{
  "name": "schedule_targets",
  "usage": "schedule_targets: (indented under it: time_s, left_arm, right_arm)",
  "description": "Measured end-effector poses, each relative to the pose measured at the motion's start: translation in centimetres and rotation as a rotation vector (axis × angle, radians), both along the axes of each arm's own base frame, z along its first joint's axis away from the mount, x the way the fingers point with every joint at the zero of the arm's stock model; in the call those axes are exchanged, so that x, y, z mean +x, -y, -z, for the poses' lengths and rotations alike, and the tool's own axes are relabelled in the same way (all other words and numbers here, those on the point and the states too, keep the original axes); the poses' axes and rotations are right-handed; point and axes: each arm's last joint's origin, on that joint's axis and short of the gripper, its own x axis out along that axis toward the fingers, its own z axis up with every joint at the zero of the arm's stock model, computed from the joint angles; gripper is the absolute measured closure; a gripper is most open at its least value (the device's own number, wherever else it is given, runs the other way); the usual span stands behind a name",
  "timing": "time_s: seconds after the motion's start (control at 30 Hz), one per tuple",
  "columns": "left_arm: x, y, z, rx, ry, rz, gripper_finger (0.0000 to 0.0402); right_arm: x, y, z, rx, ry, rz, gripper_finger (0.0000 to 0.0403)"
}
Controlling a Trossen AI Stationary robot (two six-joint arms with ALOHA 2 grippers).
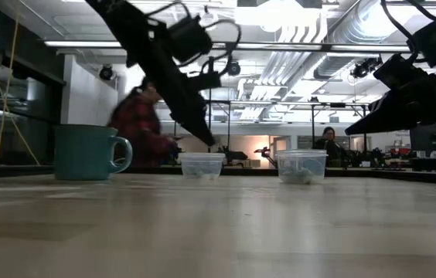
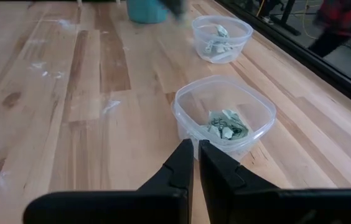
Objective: Pick and place items into bin
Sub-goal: Put the stevia packet into the large transparent bin
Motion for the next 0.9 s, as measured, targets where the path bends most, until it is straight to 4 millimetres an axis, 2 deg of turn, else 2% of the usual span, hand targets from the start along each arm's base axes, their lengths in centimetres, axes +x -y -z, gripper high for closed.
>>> schedule_targets:
  time_s: [0.1, 0.27, 0.43, 0.57, 0.67, 0.73, 0.9]
  left_arm:
    - [-0.7, -2.7, 0.0, 0.012, -0.002, -0.078, 0.0377]
    - [-1.4, -5.4, -0.2, -0.007, 0.039, -0.129, 0.0363]
    - [-1.7, -6.2, -0.2, -0.024, 0.05, -0.137, 0.0321]
    - [-1.7, -6.1, -0.2, -0.017, 0.046, -0.11, 0.0266]
    - [-1.4, -5.6, -0.2, -0.048, 0.057, -0.08, 0.0219]
    - [-1.5, -4.4, -0.7, -0.111, 0.065, -0.042, 0.0196]
    - [-2.0, 0.8, -3.9, -0.221, 0.099, 0.044, 0.0188]
  right_arm:
    - [0.0, 0.0, 0.0, 0.0, 0.0, 0.0, 0.0386]
    - [0.0, 0.0, 0.0, 0.0, 0.0, 0.0, 0.0386]
    - [0.0, 0.0, 0.0, 0.0, 0.0, 0.0, 0.0386]
    - [0.0, 0.0, 0.0, 0.0, 0.0, 0.0, 0.0386]
    - [0.0, 0.0, 0.0, 0.0, 0.0, 0.0, 0.0386]
    - [0.0, 0.0, 0.0, 0.0, 0.0, 0.0, 0.0386]
    - [0.0, 0.0, 0.0, 0.0, -0.001, 0.0, 0.0386]
